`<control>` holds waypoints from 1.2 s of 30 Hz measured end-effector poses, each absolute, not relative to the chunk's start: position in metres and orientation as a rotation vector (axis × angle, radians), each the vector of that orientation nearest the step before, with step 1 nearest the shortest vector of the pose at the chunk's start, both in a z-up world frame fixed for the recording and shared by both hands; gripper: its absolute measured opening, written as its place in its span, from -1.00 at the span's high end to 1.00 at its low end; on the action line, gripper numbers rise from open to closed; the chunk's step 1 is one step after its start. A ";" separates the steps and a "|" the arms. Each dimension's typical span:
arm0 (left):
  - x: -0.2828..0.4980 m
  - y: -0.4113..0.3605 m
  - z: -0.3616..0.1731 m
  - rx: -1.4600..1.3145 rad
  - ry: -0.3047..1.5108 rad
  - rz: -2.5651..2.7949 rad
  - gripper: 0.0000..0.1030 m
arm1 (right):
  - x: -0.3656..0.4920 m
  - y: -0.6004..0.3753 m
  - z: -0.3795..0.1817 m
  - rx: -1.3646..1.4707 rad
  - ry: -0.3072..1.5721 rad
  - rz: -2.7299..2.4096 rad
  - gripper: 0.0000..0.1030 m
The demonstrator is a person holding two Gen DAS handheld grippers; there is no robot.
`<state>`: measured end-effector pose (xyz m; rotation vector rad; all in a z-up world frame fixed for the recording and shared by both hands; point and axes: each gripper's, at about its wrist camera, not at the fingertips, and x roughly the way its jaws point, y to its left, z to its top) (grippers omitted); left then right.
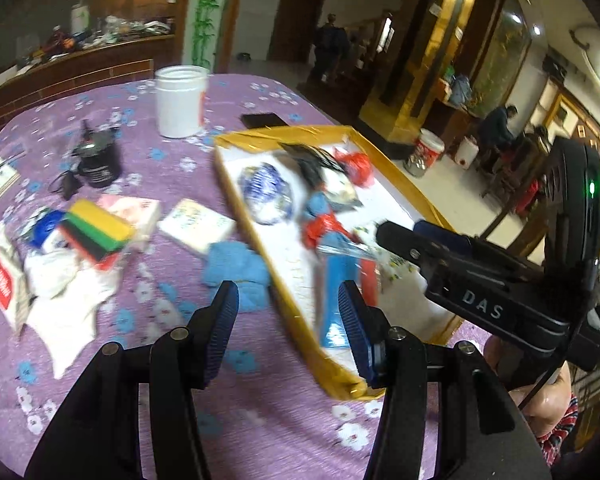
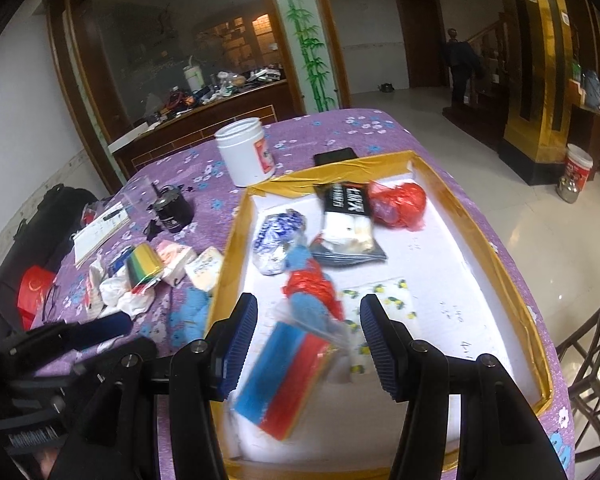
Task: Organize soft objects
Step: 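Grasp the red-and-white wet-wipes pack with the left gripper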
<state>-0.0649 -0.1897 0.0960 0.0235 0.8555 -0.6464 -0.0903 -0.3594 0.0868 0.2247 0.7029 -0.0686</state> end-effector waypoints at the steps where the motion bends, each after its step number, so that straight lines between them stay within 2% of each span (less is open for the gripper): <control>1: -0.063 -0.182 0.097 0.010 0.851 -0.638 0.02 | -0.091 -0.355 0.088 0.217 0.702 -0.062 -0.09; 3: -0.059 -0.160 0.099 -0.030 0.841 -0.614 -0.02 | -0.090 -0.344 0.091 0.200 0.703 -0.046 -0.12; 4: -0.058 -0.151 0.099 -0.048 0.837 -0.603 -0.13 | -0.090 -0.340 0.091 0.194 0.704 -0.039 -0.12; 6: -0.053 -0.123 0.100 -0.097 0.825 -0.558 -0.21 | -0.088 -0.329 0.091 0.177 0.708 -0.019 -0.13; 13: -0.034 -0.029 0.088 -0.242 0.838 -0.378 -0.22 | -0.078 -0.288 0.084 0.132 0.739 0.049 -0.14; 21: 0.005 0.053 0.048 -0.516 0.959 -0.201 -0.22 | -0.074 -0.253 0.070 0.079 0.774 0.123 -0.20; 28: 0.045 0.049 0.039 -0.631 1.014 -0.187 -0.22 | -0.072 -0.248 0.061 0.074 0.795 0.141 -0.20; 36: 0.081 0.020 0.020 -0.503 1.029 -0.064 -0.22 | -0.067 -0.246 0.064 0.073 0.805 0.160 -0.20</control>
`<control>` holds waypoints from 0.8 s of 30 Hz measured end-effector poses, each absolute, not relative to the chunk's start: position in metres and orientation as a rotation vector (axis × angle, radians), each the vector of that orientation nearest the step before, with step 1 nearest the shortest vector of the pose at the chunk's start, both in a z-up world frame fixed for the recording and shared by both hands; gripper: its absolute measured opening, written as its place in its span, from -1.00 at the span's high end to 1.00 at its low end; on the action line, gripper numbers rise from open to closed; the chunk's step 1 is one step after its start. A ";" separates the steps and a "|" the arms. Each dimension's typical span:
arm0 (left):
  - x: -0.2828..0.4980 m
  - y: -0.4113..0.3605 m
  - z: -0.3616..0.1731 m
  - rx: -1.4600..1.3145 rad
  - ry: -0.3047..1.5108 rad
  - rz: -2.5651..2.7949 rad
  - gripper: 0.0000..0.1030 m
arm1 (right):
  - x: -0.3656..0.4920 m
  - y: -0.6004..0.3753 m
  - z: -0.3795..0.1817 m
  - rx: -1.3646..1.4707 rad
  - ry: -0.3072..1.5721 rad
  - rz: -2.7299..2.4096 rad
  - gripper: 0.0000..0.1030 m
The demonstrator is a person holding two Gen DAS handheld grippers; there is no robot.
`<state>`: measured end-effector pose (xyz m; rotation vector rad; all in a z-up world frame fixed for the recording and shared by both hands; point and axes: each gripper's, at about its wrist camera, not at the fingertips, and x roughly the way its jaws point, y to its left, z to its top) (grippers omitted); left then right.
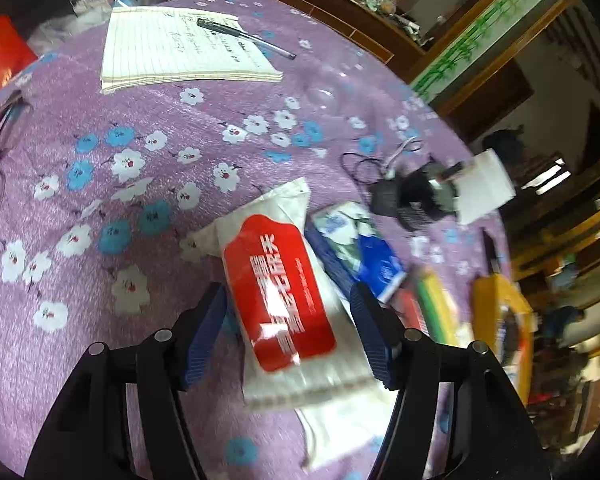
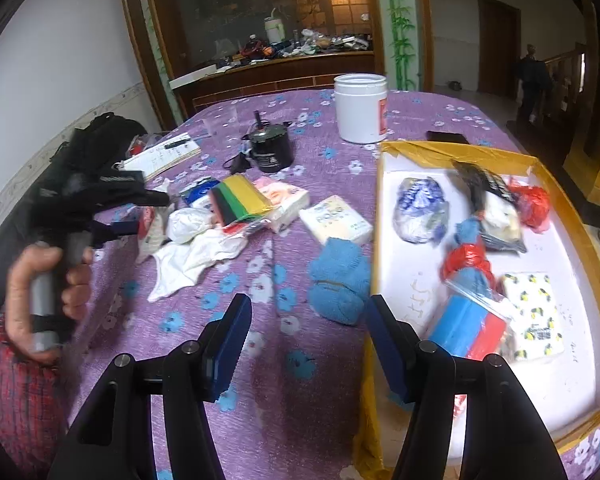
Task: Organize soft objects
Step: 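Grasp the red-and-white wet-wipes pack with the left gripper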
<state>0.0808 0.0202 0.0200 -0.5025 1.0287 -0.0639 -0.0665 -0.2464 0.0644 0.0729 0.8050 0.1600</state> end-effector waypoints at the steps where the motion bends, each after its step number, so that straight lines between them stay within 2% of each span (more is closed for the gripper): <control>1: 0.084 0.018 0.015 -0.489 1.026 -0.079 -0.20 | -0.063 -0.244 0.066 0.079 0.812 0.177 -0.20; 3: 0.081 0.016 0.015 -0.451 1.013 -0.111 -0.03 | -0.056 -0.239 0.068 0.084 0.820 0.200 -0.20; 6: 0.075 0.012 0.022 -0.372 0.979 -0.126 0.06 | -0.039 -0.229 0.073 0.096 0.835 0.234 -0.20; 8: 0.064 0.012 0.034 -0.320 0.919 -0.125 0.06 | -0.024 -0.220 0.078 0.082 0.831 0.243 -0.23; 11: 0.053 0.012 0.048 -0.267 0.828 -0.129 0.06 | 0.002 -0.201 0.081 0.033 0.826 0.239 -0.43; 14: 0.050 0.010 0.052 -0.233 0.777 -0.140 0.06 | 0.028 -0.185 0.075 -0.029 0.840 0.219 -0.43; 24: 0.048 0.008 0.051 -0.233 0.788 -0.166 0.06 | 0.081 -0.156 0.039 -0.109 0.924 0.195 -0.44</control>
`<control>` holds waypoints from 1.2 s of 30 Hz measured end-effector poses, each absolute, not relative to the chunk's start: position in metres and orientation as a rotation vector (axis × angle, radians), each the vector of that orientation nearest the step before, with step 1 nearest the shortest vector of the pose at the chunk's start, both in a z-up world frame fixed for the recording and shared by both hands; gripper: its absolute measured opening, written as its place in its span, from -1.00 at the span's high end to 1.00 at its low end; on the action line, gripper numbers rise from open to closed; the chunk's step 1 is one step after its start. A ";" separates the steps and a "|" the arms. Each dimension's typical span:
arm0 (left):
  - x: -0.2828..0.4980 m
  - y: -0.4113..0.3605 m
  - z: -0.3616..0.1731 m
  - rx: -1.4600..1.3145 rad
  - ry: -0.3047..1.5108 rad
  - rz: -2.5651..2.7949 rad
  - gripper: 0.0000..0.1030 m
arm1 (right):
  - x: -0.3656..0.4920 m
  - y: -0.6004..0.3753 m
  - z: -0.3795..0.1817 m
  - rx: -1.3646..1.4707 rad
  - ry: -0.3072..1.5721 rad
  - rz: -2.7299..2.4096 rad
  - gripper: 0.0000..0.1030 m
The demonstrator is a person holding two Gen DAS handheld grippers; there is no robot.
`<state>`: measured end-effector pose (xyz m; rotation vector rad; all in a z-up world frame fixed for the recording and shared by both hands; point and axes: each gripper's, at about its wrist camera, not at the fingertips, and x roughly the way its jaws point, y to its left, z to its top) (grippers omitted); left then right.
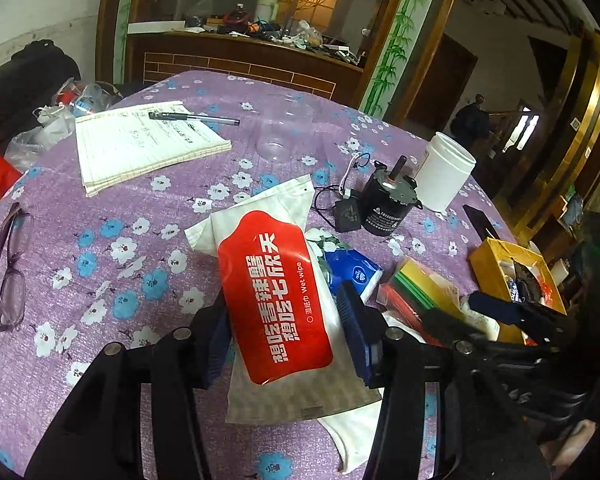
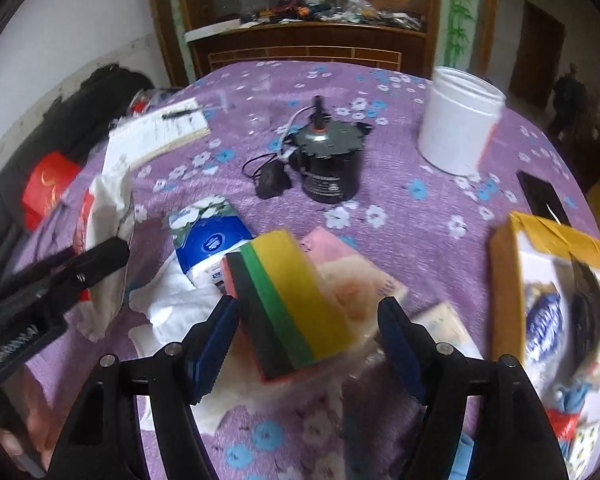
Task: Organize soft objects
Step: 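Grasp the red-and-white wet-wipes pack with the left gripper, then grasp the striped green-yellow sponge pack with the right gripper while left holds the wipes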
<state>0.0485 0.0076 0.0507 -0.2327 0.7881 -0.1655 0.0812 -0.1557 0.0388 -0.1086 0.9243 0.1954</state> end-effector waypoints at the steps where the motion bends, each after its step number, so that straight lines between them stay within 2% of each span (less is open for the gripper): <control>1: 0.048 0.008 0.050 -0.235 0.789 -0.165 0.06 | 0.082 -0.151 0.036 -0.138 0.924 0.190 -0.44; 4: 0.049 0.009 0.050 -0.240 0.794 -0.165 0.06 | 0.081 -0.142 0.028 -0.208 0.909 0.179 -0.39; 7: 0.049 0.008 0.049 -0.238 0.795 -0.167 0.06 | 0.076 -0.144 0.027 -0.219 0.907 0.165 0.03; 9: 0.048 0.008 0.049 -0.229 0.794 -0.172 0.06 | 0.069 -0.150 0.032 -0.190 0.895 0.160 0.10; 20: 0.023 -0.032 0.063 -0.069 0.683 -0.289 0.06 | 0.018 -0.193 0.059 0.051 0.712 0.154 0.11; 36: -0.002 -0.070 0.069 0.130 0.559 -0.318 0.06 | 0.015 -0.213 0.062 0.144 0.674 0.148 0.11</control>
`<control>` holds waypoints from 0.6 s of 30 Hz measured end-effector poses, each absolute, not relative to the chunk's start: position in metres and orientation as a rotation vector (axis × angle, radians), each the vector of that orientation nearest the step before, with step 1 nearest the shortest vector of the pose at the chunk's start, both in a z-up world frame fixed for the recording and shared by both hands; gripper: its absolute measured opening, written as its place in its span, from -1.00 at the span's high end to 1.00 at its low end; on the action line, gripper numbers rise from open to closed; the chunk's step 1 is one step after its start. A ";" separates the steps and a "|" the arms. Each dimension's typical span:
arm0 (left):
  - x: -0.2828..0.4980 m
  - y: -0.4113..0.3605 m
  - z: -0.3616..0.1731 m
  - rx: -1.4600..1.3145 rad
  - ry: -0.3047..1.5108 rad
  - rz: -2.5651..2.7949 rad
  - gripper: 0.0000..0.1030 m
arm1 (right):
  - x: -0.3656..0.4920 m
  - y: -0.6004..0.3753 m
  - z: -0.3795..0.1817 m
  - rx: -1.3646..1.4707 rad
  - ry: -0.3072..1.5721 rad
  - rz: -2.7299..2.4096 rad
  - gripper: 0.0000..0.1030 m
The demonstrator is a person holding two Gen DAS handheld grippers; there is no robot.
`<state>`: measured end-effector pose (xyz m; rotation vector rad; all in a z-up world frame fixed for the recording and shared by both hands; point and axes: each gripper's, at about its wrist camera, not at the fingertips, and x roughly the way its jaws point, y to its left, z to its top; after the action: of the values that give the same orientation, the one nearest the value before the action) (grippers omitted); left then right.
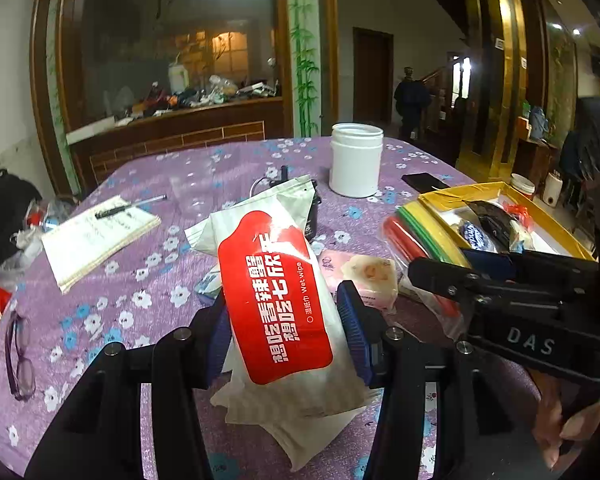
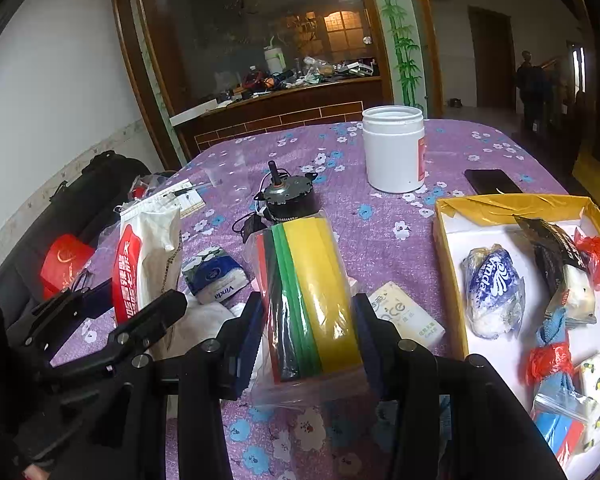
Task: Organize soft objects
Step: 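Grasp the striped green-yellow sponge pack with the right gripper while left holds the wipes, then carry the wet-wipes pack and striped sponge pack over the yellow box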
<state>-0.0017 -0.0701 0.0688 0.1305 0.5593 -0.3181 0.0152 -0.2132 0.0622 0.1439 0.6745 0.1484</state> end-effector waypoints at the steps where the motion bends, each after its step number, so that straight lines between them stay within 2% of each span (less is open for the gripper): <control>1: -0.002 -0.071 0.069 0.137 0.555 -0.318 0.06 | 0.015 -0.213 0.062 0.146 0.672 0.148 0.11; 18: -0.013 -0.084 0.074 0.148 0.523 -0.364 0.06 | 0.001 -0.231 0.082 0.224 0.598 0.122 0.11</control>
<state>-0.0134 -0.0839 0.0740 0.1477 0.5227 -0.3642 0.0006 -0.2315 0.0823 0.2238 0.5980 0.1224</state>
